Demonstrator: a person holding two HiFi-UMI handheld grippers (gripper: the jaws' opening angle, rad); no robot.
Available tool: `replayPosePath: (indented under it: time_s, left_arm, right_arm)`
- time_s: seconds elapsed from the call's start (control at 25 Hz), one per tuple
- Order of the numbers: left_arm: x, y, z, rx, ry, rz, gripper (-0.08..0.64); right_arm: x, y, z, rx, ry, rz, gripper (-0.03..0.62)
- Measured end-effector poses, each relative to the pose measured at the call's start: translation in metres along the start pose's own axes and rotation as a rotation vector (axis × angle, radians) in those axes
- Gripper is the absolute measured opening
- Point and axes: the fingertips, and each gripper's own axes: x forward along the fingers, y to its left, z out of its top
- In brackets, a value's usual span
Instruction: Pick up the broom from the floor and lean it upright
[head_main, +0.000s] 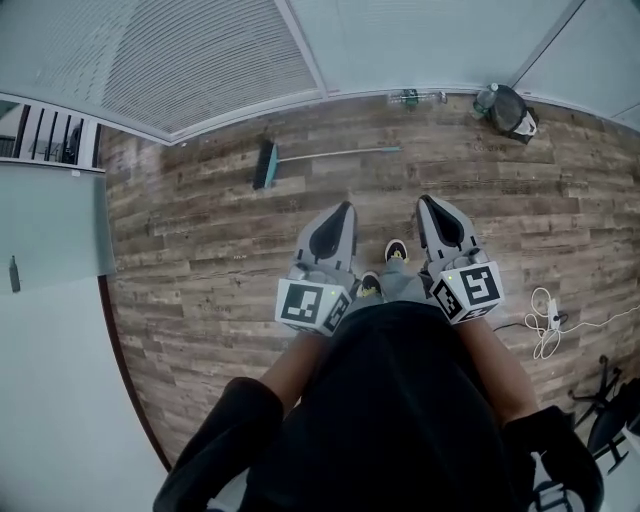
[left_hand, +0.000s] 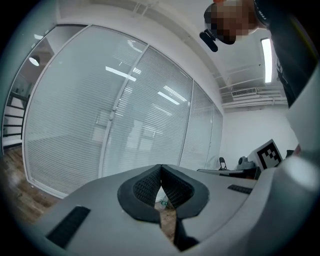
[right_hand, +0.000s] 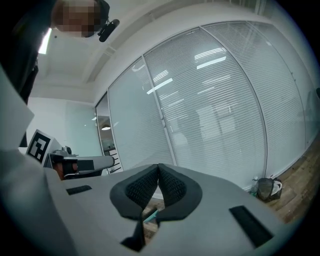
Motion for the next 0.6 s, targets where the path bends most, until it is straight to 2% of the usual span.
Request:
replayPosePath:
  time_s: [0.24, 0.6]
  left_arm:
    - [0.049, -0.009, 0.010, 0.035, 0.018, 0.002, 0.023]
    - [0.068, -0.003, 0.009, 0.038, 0.032, 0.044, 0.023]
  right_arm:
    - [0.016, -0.048, 0.006, 0.045, -0.018, -0.006, 0.018]
    - [0.036, -0.071, 0.006, 0.079, -0.015, 0.028, 0.018]
